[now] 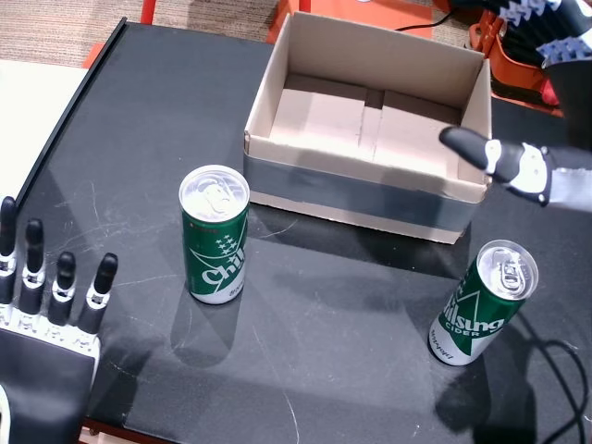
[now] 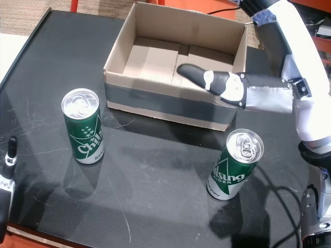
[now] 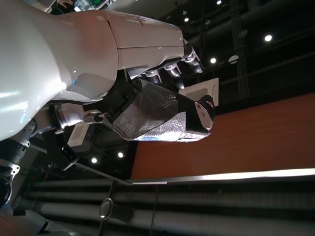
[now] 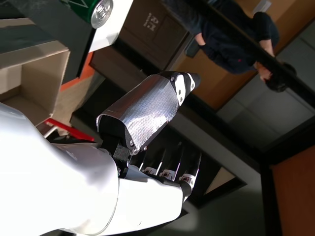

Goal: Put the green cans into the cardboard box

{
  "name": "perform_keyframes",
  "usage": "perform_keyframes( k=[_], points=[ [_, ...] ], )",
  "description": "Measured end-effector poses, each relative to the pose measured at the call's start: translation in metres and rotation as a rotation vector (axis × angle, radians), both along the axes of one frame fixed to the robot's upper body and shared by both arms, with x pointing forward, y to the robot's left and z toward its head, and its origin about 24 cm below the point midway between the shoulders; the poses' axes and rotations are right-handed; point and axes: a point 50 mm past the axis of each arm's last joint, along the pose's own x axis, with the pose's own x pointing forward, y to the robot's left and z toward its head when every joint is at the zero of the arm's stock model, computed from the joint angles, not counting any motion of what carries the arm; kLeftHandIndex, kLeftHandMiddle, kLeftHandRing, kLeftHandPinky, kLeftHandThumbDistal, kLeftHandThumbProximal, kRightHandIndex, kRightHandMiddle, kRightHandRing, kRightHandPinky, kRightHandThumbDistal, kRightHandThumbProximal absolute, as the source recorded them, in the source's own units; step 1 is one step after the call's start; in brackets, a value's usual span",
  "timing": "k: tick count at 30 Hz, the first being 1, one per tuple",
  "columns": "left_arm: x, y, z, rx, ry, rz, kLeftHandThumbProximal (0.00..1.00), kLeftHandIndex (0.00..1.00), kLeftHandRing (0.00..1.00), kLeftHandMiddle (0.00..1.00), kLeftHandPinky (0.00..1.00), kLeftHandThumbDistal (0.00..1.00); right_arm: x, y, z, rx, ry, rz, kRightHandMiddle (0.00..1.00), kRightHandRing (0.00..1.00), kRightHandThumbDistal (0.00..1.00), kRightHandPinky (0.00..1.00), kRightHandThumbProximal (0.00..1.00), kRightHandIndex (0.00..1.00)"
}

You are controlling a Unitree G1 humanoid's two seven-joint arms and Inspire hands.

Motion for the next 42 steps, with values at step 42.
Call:
perform_keyframes(
  k=[42],
  points=[
    [-0.003, 0.014, 0.002, -0.011, -0.022, -0.014, 0.37, 0.84, 0.85, 0.76, 0.94, 0.46, -0.045, -0.059, -0.129, -0.051, 0.568, -0.229, 0.86, 0.85, 1.00, 0.88, 0.57, 0.87]
  ],
)
